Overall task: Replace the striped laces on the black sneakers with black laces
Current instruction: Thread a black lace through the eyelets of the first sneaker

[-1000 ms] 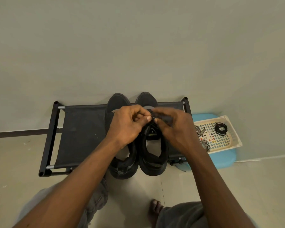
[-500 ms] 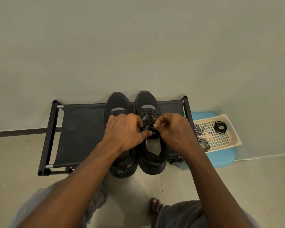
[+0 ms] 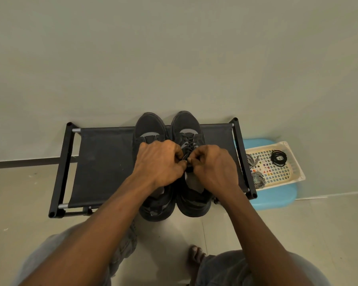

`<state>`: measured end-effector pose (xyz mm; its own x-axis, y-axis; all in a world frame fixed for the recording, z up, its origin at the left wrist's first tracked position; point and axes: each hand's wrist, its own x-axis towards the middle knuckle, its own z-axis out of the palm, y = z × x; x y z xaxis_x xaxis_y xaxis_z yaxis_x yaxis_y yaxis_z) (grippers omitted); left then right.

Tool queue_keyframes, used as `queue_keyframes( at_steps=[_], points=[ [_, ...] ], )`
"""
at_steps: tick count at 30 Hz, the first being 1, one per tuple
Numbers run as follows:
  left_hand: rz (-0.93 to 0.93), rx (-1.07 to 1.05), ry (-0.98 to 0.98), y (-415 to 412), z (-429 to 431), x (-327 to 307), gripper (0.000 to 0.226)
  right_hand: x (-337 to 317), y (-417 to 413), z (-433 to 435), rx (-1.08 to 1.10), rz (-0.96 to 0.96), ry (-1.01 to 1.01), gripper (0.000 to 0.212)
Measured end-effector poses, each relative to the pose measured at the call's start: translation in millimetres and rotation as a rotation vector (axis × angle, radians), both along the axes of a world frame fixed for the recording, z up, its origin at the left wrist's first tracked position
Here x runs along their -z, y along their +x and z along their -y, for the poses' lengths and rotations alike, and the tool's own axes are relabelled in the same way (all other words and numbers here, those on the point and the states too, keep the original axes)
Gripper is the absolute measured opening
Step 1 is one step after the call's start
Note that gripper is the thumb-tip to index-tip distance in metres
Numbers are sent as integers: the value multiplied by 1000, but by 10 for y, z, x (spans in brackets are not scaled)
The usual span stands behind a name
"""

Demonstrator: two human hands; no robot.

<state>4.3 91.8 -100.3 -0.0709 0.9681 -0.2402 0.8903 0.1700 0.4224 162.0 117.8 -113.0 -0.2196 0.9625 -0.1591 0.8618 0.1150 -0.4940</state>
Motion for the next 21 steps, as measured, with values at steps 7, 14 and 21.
queue_keyframes(
  at_steps=[7, 14, 21],
  points=[
    [18, -1, -2, 2, 1, 31, 20, 76, -30, 6, 36, -125, -65, 10],
    [72, -26, -21, -31, -7, 36, 20, 126, -29, 1, 21, -153, -60, 9],
    [99, -37, -27, -32, -15, 35, 21, 106, -54, 51, 15, -79, 10, 4]
  ],
)
